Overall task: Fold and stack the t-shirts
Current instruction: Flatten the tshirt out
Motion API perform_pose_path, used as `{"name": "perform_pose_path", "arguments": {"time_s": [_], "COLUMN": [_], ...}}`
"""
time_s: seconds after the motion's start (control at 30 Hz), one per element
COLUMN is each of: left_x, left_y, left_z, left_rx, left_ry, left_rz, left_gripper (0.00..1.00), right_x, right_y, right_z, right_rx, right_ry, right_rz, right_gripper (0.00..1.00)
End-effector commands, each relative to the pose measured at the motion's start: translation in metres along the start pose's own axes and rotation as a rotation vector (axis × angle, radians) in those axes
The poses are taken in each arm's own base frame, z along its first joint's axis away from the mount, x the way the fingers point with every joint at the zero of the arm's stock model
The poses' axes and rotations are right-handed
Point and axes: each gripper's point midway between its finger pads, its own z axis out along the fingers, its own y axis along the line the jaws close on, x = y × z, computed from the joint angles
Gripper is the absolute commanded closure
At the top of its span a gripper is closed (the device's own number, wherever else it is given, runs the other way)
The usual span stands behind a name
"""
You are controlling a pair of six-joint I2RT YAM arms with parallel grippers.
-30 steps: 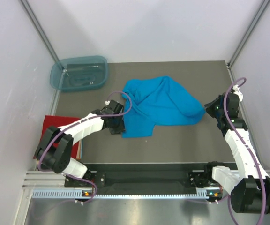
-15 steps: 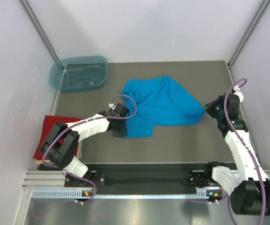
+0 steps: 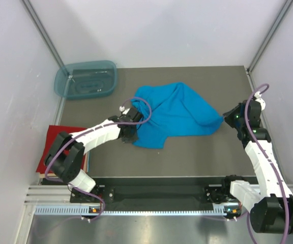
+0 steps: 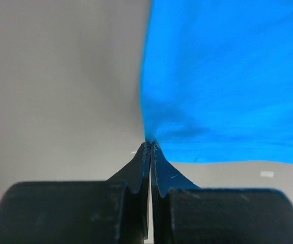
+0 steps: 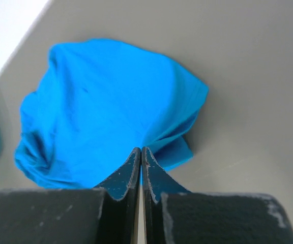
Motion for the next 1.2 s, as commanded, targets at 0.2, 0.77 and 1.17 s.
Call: {"name": "perform_pose_path", "arguments": {"time_s": [0.2,0.77,1.17], "left_x": [-0.198,-0.180,-0.275], "left_y": [-0.058,0.025,-0.091], "left_z": [-0.269,-0.517,-0.316], "left_rx": [0.344,0.697,0.364], "left_ry": [-0.687,-1.141,-0.883], "left_rz": [-0.079,-0.227,-0.024], "left_gripper": [1.00,1.00,1.00], "right_x": [-0.129,-0.178,-0.202], "right_y": [0.084,0.083,0.117], "right_z": [-0.106,-0.296,-0.122], "right_rx": [-0.145,-0.245,-0.174], "right_ry": [-0.300,-0.608,-0.515], "right_rz": [0.045,0.077,0.004], "right_gripper": [1.00,1.00,1.00]}}
